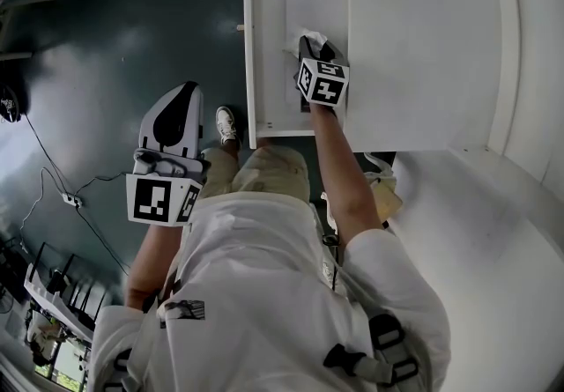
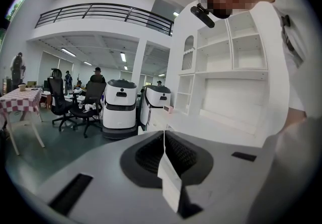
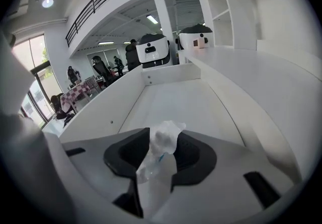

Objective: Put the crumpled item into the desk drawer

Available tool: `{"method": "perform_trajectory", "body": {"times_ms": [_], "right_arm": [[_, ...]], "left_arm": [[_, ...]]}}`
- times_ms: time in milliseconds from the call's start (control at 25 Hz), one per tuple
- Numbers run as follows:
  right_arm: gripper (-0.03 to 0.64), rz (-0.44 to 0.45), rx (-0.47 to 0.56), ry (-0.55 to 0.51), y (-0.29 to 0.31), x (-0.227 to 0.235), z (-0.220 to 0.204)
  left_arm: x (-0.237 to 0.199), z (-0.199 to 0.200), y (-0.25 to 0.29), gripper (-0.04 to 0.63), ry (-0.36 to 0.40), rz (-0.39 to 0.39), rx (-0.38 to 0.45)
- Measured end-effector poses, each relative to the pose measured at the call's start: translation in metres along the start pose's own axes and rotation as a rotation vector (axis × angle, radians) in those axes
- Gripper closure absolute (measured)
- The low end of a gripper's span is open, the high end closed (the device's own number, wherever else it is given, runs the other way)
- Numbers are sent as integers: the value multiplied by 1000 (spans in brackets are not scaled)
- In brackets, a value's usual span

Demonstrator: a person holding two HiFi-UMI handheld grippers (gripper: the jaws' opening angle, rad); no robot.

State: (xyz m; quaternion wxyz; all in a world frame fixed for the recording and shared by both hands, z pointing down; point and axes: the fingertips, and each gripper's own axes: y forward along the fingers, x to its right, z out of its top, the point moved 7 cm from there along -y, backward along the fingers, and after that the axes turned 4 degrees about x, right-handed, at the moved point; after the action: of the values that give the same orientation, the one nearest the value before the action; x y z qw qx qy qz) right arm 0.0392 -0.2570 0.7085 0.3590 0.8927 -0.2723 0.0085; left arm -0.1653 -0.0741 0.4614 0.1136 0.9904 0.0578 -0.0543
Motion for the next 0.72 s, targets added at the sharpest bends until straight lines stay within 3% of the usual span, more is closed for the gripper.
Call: {"method": "perform_trajectory", "body": {"times_ms": [280,560,640,720], "right_arm": [[408,-44,-14,-130,4,-2,3],[360,-118,-41,-152,10,8,-1],[297,-112,-24,-139,8,4,1],[281,-114,-8,-121,6,2,4]], "left_arm": [[2,-2,2,574,-8,1,-10],[-3,-5,-1,574,-13,1,-15],[-5,-4,-3,574,-13,-1,-15],[-5,-4,-3,574,-13,-9,-14]]}}
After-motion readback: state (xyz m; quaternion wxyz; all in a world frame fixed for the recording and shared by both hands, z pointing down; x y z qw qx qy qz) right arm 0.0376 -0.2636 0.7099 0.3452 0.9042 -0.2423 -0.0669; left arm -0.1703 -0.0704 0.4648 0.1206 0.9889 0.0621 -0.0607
